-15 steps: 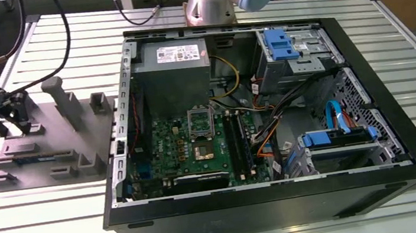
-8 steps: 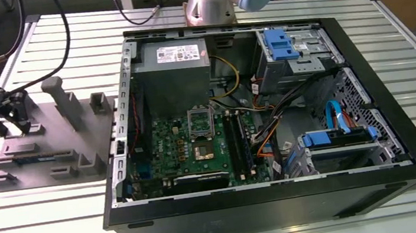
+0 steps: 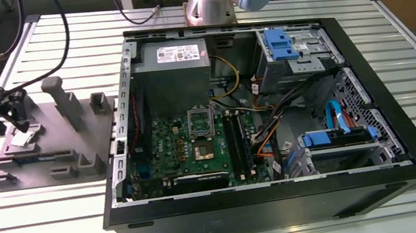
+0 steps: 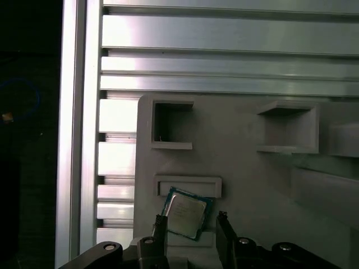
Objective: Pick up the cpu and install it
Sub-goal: 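Pick up the cpu and move it towards the insertion slot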
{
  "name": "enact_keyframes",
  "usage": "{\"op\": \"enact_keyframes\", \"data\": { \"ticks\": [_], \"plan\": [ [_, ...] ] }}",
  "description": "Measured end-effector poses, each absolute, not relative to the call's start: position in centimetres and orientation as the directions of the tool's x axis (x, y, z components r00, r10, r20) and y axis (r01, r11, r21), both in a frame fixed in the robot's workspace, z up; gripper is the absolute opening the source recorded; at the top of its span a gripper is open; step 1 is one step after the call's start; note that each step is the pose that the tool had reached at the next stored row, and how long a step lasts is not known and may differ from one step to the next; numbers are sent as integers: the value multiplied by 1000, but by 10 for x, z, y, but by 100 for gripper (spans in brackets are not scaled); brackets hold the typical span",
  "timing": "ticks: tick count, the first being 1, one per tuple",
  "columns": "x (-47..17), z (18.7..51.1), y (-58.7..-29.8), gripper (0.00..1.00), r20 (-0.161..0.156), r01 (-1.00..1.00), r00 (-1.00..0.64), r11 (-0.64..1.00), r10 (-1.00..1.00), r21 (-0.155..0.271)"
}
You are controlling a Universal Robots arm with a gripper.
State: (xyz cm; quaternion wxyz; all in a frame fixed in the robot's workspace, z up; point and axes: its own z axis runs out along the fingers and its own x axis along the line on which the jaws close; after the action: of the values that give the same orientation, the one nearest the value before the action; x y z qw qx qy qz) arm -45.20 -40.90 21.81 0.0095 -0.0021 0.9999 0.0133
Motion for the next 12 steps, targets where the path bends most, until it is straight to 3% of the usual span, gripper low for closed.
{"op": "enact_keyframes", "data": {
  "ticks": [12],
  "plan": [
    [-452,218,-409,47,-19,1,-1000,1000,1,27]
  ]
}}
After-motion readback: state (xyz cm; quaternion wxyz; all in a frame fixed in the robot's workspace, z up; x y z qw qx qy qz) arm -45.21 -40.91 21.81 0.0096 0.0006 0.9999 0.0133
